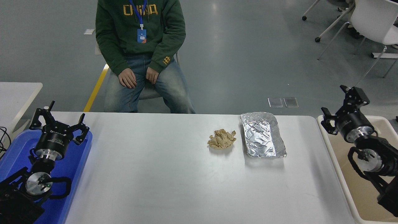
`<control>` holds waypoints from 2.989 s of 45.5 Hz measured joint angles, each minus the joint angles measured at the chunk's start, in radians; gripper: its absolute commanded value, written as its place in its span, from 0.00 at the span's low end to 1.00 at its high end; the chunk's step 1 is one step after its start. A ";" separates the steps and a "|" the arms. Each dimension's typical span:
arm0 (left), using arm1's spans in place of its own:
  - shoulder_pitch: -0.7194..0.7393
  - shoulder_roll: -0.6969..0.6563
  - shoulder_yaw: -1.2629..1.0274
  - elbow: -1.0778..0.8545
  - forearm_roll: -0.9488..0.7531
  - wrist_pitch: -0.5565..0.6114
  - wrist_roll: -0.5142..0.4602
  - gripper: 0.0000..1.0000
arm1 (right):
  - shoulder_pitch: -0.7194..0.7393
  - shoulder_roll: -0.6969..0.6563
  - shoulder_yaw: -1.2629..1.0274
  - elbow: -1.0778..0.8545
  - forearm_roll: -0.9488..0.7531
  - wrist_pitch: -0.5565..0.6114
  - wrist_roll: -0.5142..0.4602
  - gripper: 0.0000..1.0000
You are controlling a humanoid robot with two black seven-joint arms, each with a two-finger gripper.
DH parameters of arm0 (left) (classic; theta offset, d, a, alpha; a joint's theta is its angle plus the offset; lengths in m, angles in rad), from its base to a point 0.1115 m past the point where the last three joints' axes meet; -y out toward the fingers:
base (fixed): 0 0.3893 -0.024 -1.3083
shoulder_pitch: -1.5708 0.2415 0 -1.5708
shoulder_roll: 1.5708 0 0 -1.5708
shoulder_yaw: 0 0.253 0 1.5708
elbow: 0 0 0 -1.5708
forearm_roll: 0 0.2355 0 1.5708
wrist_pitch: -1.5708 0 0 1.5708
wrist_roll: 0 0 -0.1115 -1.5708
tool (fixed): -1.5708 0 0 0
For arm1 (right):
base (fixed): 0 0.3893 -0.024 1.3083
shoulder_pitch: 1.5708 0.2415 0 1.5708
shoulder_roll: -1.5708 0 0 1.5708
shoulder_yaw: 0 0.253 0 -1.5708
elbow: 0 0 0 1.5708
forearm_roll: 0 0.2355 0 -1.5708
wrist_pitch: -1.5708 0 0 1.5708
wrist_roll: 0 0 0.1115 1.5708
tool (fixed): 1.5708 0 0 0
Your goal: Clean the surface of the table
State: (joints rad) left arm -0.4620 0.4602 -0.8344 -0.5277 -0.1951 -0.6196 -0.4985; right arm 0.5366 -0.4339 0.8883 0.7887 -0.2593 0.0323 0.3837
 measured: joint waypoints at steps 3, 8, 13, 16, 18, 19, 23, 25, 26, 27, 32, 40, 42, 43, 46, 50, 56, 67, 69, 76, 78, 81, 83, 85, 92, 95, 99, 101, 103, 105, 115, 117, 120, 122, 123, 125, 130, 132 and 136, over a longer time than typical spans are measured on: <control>0.000 0.000 0.000 0.000 0.000 0.000 0.000 1.00 | -0.004 0.020 0.005 0.000 -0.004 0.008 0.018 1.00; 0.000 0.000 0.000 0.000 0.000 0.000 0.000 1.00 | -0.005 0.043 0.002 -0.011 -0.020 0.020 0.049 1.00; 0.000 0.000 0.000 0.000 0.000 0.000 0.000 1.00 | -0.002 0.056 -0.017 -0.034 -0.036 0.029 0.081 1.00; 0.000 0.000 0.000 0.000 0.000 0.000 0.000 1.00 | 0.000 0.064 -0.030 -0.053 -0.043 0.035 0.102 1.00; 0.000 0.000 0.000 0.000 0.000 0.000 0.000 1.00 | 0.001 0.071 -0.036 -0.066 -0.046 0.037 0.116 1.00; 0.000 0.000 0.000 0.000 0.000 0.000 0.000 1.00 | 0.003 0.077 -0.041 -0.075 -0.048 0.038 0.123 1.00; 0.000 0.000 0.000 0.000 0.000 0.000 0.000 1.00 | 0.005 0.094 -0.052 -0.097 -0.053 0.041 0.148 1.00; 0.000 0.000 0.000 0.000 0.000 0.000 0.000 1.00 | 0.006 0.101 -0.057 -0.104 -0.054 0.041 0.160 1.00; 0.000 0.000 0.000 0.000 -0.001 0.000 0.000 1.00 | 0.006 0.104 -0.059 -0.107 -0.055 0.040 0.165 1.00; 0.000 0.000 0.000 0.000 -0.001 0.000 0.000 1.00 | 0.006 0.108 -0.062 -0.110 -0.057 0.039 0.170 1.00; 0.000 0.000 -0.001 0.000 -0.001 0.000 0.000 1.00 | 0.016 0.120 -0.087 -0.134 -0.064 0.028 0.188 1.00; -0.001 0.000 -0.001 0.000 -0.001 -0.001 0.000 1.00 | 0.059 0.145 -0.175 -0.219 -0.071 0.001 0.205 1.00; -0.001 0.000 -0.001 0.000 -0.001 -0.001 0.000 1.00 | 0.068 0.153 -0.199 -0.243 -0.071 -0.004 0.211 1.00; -0.001 0.000 -0.001 0.000 -0.001 -0.001 0.000 1.00 | 0.072 0.157 -0.211 -0.254 -0.071 -0.006 0.215 1.00; -0.001 0.000 -0.001 0.000 0.000 -0.001 0.000 1.00 | 0.083 0.169 -0.238 -0.278 -0.072 -0.010 0.225 1.00; -0.001 0.000 -0.001 0.000 0.000 -0.001 0.000 1.00 | 0.091 0.178 -0.259 -0.298 -0.072 -0.014 0.235 1.00; -0.001 0.000 -0.001 0.000 0.000 -0.001 0.000 1.00 | 0.099 0.187 -0.278 -0.317 -0.073 -0.018 0.250 1.00; -0.001 0.000 -0.002 0.000 0.000 -0.002 0.000 1.00 | 0.103 0.194 -0.284 -0.332 -0.056 -0.016 0.264 1.00; -0.001 0.000 -0.002 0.000 0.000 -0.002 0.000 1.00 | 0.103 0.195 -0.283 -0.333 -0.046 -0.010 0.265 1.00; -0.001 0.000 -0.002 0.000 0.000 -0.002 0.000 1.00 | 0.100 0.198 -0.287 -0.337 0.027 0.015 0.263 1.00; -0.001 0.000 -0.002 0.000 0.000 -0.002 0.000 1.00 | 0.100 0.200 -0.289 -0.339 0.051 0.021 0.261 1.00; -0.001 0.000 -0.002 0.000 0.000 -0.002 0.000 1.00 | 0.098 0.201 -0.291 -0.342 0.083 0.030 0.254 1.00; -0.001 0.000 -0.002 0.000 0.000 -0.002 0.000 1.00 | 0.098 0.202 -0.290 -0.343 0.102 0.034 0.248 1.00; -0.001 0.000 -0.002 0.000 0.000 -0.002 0.000 1.00 | 0.098 0.203 -0.288 -0.343 0.125 0.038 0.242 1.00; -0.001 0.000 -0.002 0.000 0.000 -0.002 0.000 1.00 | 0.097 0.199 -0.282 -0.328 0.214 0.054 0.219 1.00; -0.001 0.000 -0.002 0.000 0.000 -0.002 0.000 1.00 | 0.097 0.189 -0.289 -0.312 0.237 0.059 0.183 1.00; -0.001 0.000 -0.002 0.000 0.000 -0.002 0.000 1.00 | 0.101 0.170 -0.297 -0.290 0.258 0.063 0.136 1.00; -0.001 0.000 -0.002 0.000 0.000 -0.002 0.000 1.00 | 0.103 0.159 -0.302 -0.276 0.266 0.065 0.113 1.00; -0.001 0.000 -0.002 0.000 0.000 -0.002 0.000 1.00 | 0.105 0.144 -0.309 -0.258 0.269 0.066 0.089 1.00; -0.001 0.000 -0.002 0.000 0.000 -0.002 0.000 1.00 | 0.109 0.129 -0.317 -0.240 0.268 0.067 0.072 1.00; -0.001 0.000 -0.002 0.000 0.000 -0.002 0.000 1.00 | 0.135 0.017 -0.389 -0.087 0.164 0.071 0.000 1.00; -0.001 0.000 -0.002 0.000 0.000 -0.002 0.000 1.00 | 0.145 -0.005 -0.410 -0.060 0.119 0.072 -0.014 1.00; -0.001 0.000 -0.002 0.000 0.000 -0.002 0.000 1.00 | 0.166 -0.039 -0.452 -0.023 0.026 0.073 -0.035 1.00; -0.001 0.000 -0.001 0.000 0.000 -0.002 0.000 1.00 | 0.171 -0.044 -0.463 -0.017 0.000 0.073 -0.038 1.00; -0.001 0.000 -0.001 0.000 0.000 -0.002 0.000 1.00 | 0.174 -0.048 -0.471 -0.013 -0.017 0.073 -0.041 1.00; -0.001 0.000 -0.001 0.000 0.000 -0.002 0.000 1.00 | 0.185 -0.059 -0.492 -0.002 -0.067 0.073 -0.047 1.00; -0.001 0.000 -0.001 0.000 0.000 -0.002 0.000 1.00 | 0.212 -0.077 -0.539 0.017 -0.203 0.068 -0.057 1.00; 0.000 0.000 -0.001 0.000 0.000 -0.002 0.000 1.00 | 0.222 -0.081 -0.555 0.021 -0.250 0.067 -0.061 1.00; 0.000 0.000 -0.001 0.000 0.000 -0.002 0.000 1.00 | 0.248 -0.090 -0.604 0.027 -0.351 0.065 -0.070 1.00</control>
State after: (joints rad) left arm -0.4624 0.4602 -0.8358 -0.5277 -0.1948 -0.6213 -0.4985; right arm 0.7848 -0.5235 0.2843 0.8160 -0.6099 0.0971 0.3141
